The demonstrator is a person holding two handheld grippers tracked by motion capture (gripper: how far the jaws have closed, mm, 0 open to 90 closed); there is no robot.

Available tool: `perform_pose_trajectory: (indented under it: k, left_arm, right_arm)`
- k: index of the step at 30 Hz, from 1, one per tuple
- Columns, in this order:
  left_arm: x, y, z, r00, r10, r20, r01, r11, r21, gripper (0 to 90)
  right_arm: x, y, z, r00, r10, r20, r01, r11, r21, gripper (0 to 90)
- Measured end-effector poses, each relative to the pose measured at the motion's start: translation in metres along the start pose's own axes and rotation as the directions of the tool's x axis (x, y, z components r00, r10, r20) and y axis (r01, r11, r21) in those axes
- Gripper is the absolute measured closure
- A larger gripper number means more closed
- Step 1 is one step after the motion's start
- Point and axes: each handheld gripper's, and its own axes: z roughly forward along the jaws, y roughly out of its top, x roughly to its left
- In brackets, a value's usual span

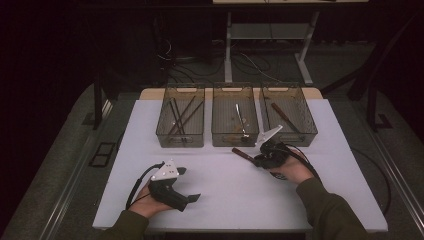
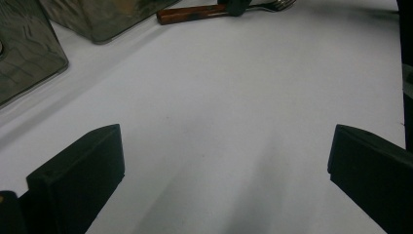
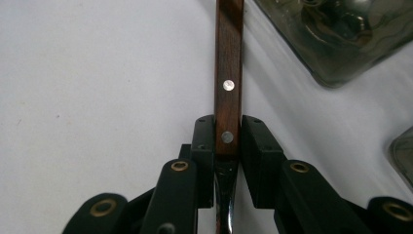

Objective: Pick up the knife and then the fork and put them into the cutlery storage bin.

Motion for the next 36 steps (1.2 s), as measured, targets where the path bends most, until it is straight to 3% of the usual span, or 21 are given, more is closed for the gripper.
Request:
perform_pose_trajectory:
  k: [4, 9, 12, 19, 21, 25, 28, 32, 36]
  left_arm:
    - [0.0, 0.0, 0.0, 1.0, 0.0, -0.002, 0.0, 1.0, 0.005, 0.0]
    - [0.0, 0.0, 0.0, 1.0, 0.001, -0.001, -0.001, 1.0, 0.001, 0.0]
    - [0.0, 0.0, 0.0, 1.0, 0.002, -0.001, -0.002, 1.0, 0.003, 0.0]
    - [0.0, 0.0, 0.0, 1.0, 0.0, -0.001, 0.0, 1.0, -0.001, 0.0]
    - [0.0, 0.0, -0.001, 1.0, 0.005, 0.0, -0.005, 1.0, -0.002, 0.0]
    - [0.0, 0.0, -0.001, 1.0, 0.002, 0.001, -0.002, 1.0, -0.003, 0.0]
    - [-0.001, 0.0, -0.001, 1.0, 0.002, 0.001, -0.002, 1.0, -0.002, 0.0]
    - [-0.001, 0.0, 0.0, 1.0, 0.001, -0.001, -0.001, 1.0, 0.0, 0.0]
    - [0.0, 0.0, 0.0, 1.0, 0.0, -0.003, 0.0, 1.0, 0.003, 0.0]
  right_arm:
    - [-0.002, 0.013, 0.002, 0.9994, -0.028, -0.018, 0.03, 0.995, 0.091, 75.6]
    - [-0.004, 0.029, 0.006, 0.9975, -0.059, -0.039, 0.066, 0.976, 0.205, 75.2]
    - [-0.004, 0.038, 0.008, 0.9968, -0.062, -0.05, 0.073, 0.959, 0.273, 75.1]
    - [-0.001, 0.056, 0.016, 0.9925, -0.114, -0.044, 0.122, 0.906, 0.405, 76.5]
    - [-0.001, 0.058, 0.017, 0.9917, -0.122, -0.04, 0.127, 0.9, 0.417, 76.8]
    - [0.0, 0.056, 0.015, 0.9915, -0.121, -0.046, 0.13, 0.907, 0.401, 76.9]
    - [-0.001, 0.053, 0.008, 0.9921, -0.11, -0.06, 0.125, 0.924, 0.362, 77.0]
    - [-0.002, 0.047, -0.003, 0.9935, -0.074, -0.086, 0.096, 0.954, 0.284, 77.1]
    - [-0.005, 0.037, -0.013, 0.9938, -0.06, -0.093, 0.079, 0.974, 0.21, 77.2]
